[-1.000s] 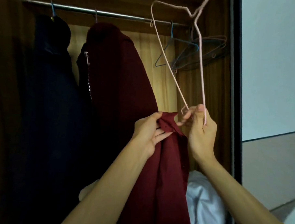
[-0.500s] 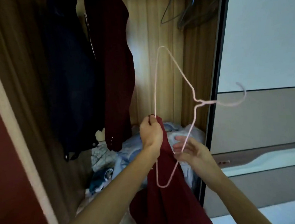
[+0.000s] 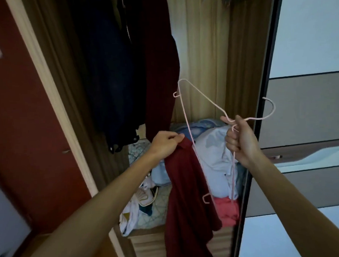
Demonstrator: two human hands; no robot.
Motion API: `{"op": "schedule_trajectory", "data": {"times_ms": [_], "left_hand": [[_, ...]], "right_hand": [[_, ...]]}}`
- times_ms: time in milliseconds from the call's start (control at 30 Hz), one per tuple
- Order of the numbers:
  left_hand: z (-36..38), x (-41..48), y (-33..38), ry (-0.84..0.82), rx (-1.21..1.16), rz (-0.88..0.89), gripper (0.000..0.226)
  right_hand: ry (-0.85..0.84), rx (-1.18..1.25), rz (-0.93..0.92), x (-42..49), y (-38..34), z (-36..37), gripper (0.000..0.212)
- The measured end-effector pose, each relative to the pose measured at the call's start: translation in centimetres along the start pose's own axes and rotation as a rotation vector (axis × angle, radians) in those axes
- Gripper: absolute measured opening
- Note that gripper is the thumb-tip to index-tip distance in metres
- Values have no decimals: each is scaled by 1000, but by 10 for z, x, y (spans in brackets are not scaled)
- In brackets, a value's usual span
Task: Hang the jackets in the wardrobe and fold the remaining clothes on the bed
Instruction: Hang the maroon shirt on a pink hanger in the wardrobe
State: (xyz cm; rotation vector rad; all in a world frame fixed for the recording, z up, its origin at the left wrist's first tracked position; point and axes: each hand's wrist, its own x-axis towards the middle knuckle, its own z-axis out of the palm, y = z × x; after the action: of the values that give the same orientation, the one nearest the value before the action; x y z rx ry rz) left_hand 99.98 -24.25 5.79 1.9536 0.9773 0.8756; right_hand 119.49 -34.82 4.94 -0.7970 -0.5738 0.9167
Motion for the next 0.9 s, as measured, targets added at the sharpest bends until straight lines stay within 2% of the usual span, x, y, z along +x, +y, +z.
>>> {"op": "schedule_trajectory", "data": {"times_ms": [133,267,333,433,500,700,900], "left_hand": [[-32,-1,-10,0,-60,-152,18],[-57,-2,-18,46,-94,-153,6],[-65,-5,-23,-9,-70,-166,9],[-72,-11,-38,-153,125,-139,8],[-76,-13,-46,-174,219,-123,12],[-80,-17,-45,-256,229,-182,14],[-49,-25,-23,-321,180,-140,18]], "right_hand": [[1,-232,-24,-11,17,2,37],[3,-376,-6,-22,33,-9,36],[-4,-396,9,-29,37,-16,37],[30,-439,25,-39,38,-33,35],[51,-519,11,-47,39,-49,35],[40,-884,-34,-68,58,-85,37],[-13,-1027,-169,-71,90,-64,34]]}}
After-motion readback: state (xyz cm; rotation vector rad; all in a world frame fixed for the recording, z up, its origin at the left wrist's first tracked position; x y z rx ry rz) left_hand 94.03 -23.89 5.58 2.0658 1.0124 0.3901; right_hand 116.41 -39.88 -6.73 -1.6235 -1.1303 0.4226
